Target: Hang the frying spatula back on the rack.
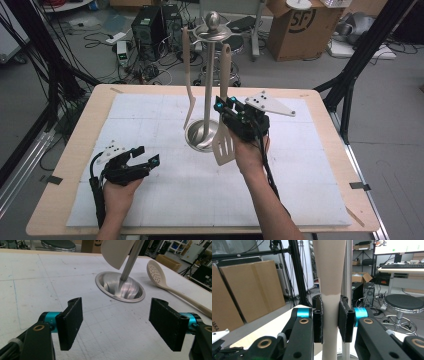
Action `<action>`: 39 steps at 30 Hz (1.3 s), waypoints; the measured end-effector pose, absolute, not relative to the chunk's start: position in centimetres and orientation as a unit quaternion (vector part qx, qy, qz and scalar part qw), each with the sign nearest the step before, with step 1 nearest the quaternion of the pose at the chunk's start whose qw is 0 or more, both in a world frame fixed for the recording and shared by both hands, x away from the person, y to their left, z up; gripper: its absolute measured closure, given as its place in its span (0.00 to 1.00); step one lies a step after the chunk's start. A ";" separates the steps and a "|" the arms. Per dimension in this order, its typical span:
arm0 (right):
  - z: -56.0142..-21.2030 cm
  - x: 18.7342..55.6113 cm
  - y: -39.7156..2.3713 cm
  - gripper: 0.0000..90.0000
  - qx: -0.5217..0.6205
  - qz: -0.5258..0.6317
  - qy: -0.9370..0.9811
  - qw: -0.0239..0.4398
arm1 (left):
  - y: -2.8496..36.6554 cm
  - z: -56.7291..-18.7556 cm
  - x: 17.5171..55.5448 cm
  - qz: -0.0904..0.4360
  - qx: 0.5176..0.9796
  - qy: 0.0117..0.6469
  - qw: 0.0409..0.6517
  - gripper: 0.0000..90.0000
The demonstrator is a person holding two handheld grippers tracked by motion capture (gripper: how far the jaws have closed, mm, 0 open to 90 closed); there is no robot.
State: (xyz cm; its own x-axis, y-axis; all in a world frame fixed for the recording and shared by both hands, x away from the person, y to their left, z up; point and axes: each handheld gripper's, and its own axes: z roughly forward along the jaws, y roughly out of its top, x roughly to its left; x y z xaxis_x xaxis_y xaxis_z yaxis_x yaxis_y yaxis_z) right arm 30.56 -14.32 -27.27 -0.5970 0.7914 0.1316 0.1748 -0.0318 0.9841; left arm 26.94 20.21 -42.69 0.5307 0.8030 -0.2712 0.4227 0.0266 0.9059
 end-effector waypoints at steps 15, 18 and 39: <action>-27.4 32.3 -13.8 0.85 0.385 0.590 0.667 0.241 | 20.2 -42.6 26.9 0.170 0.676 0.454 0.556 0.31; -27.5 32.3 -14.2 0.53 0.395 0.596 0.650 0.256 | 20.3 -42.6 26.9 0.172 0.676 0.453 0.556 0.31; -25.0 33.1 -19.8 0.52 0.352 0.767 0.490 0.219 | 20.3 -42.6 26.9 0.176 0.674 0.448 0.560 0.31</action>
